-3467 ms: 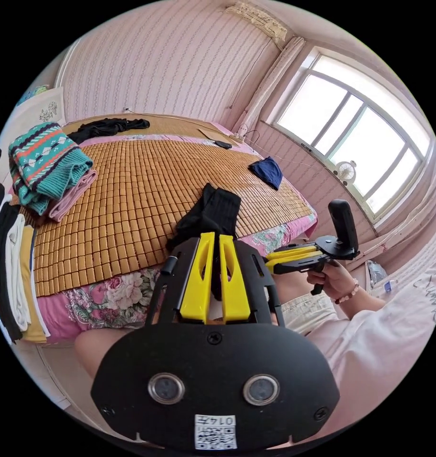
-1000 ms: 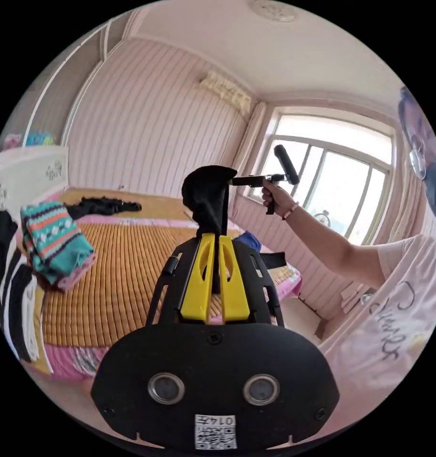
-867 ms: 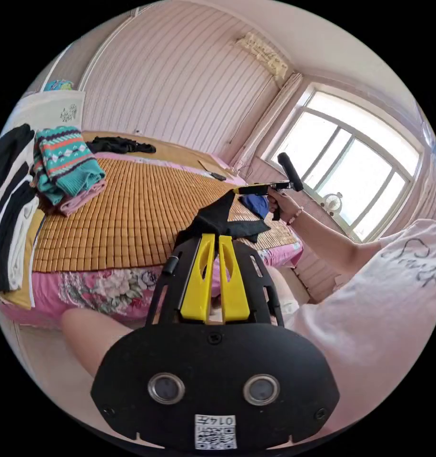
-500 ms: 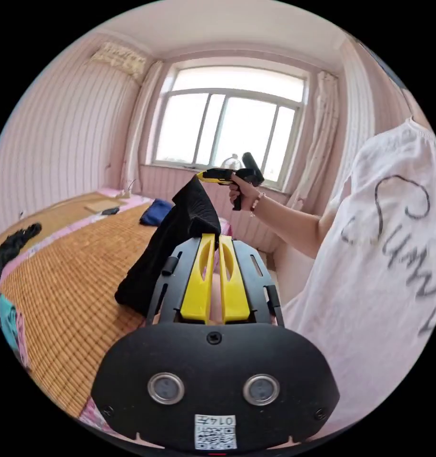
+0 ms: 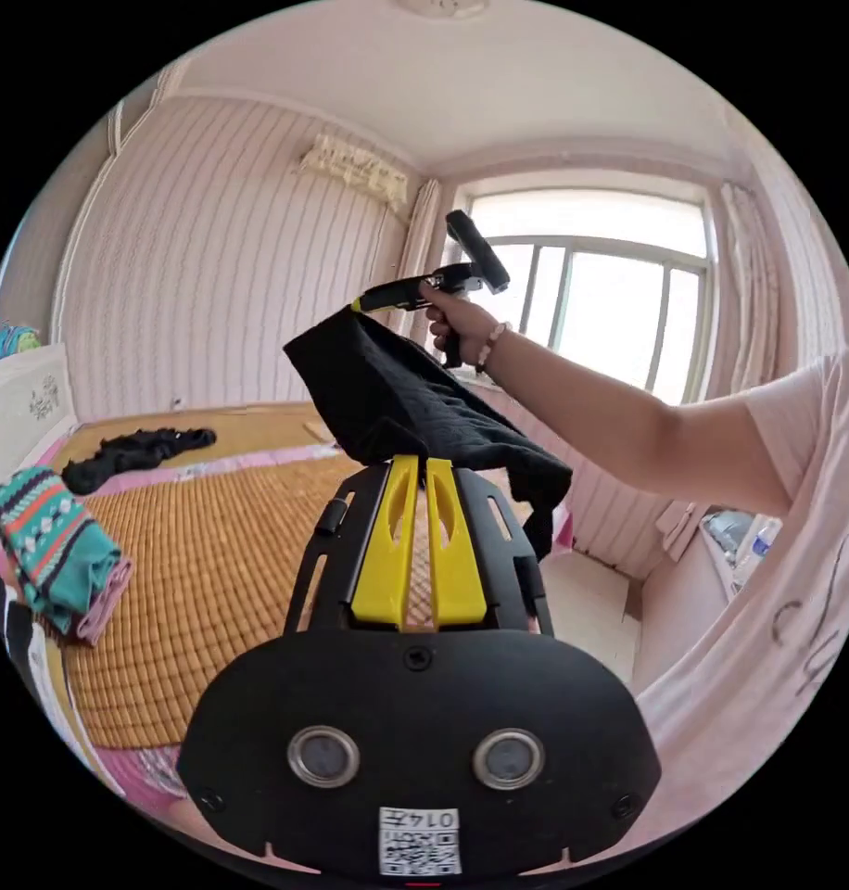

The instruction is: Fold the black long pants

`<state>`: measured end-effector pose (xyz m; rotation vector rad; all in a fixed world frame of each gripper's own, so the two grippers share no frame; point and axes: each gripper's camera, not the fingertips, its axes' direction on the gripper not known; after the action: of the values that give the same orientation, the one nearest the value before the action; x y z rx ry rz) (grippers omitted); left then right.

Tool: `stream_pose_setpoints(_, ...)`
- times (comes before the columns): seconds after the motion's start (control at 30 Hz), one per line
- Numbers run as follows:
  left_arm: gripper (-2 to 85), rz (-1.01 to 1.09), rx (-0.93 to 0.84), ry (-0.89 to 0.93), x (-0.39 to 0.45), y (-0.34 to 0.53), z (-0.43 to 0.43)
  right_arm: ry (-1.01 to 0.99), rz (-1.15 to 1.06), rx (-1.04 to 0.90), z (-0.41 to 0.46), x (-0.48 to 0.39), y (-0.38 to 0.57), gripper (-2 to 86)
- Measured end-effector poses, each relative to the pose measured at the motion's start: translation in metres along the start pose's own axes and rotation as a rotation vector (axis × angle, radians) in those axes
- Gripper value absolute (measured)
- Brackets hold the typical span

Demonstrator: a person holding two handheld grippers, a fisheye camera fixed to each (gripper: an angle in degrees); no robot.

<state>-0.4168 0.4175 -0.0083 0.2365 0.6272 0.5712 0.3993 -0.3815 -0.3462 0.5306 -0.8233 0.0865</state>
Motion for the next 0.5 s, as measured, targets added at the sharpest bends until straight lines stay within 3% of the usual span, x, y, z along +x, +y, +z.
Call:
stream_pose_setpoints(0.07,-1.0,-0.099,-0.095,-0.043,-0.023,0.033,0.005,-0.022,0.032,-0.086,0.076,-0.017,0.059,-0.2)
stream_pose_setpoints(0.2,-1.0,-0.311,-0.164,-0.081,-0.063,0.076,-0.003,-0.133,0.090,-0.237,0.137,-0.014,0.111,-0.2)
stream_pose_setpoints(0.3,-1.0,-0.286,-0.081,-0.109,-0.074,0.060,-0.014,-0.211,0.109,-0.182,0.131,-0.005,0.102,-0.2)
stream_pose_setpoints(0.5,-0.9,-0.369,0.120,-0.244,-0.131,0.013,-0.053,-0.268,-0.105,-0.083,0.127,-0.064,0.004,-0.1)
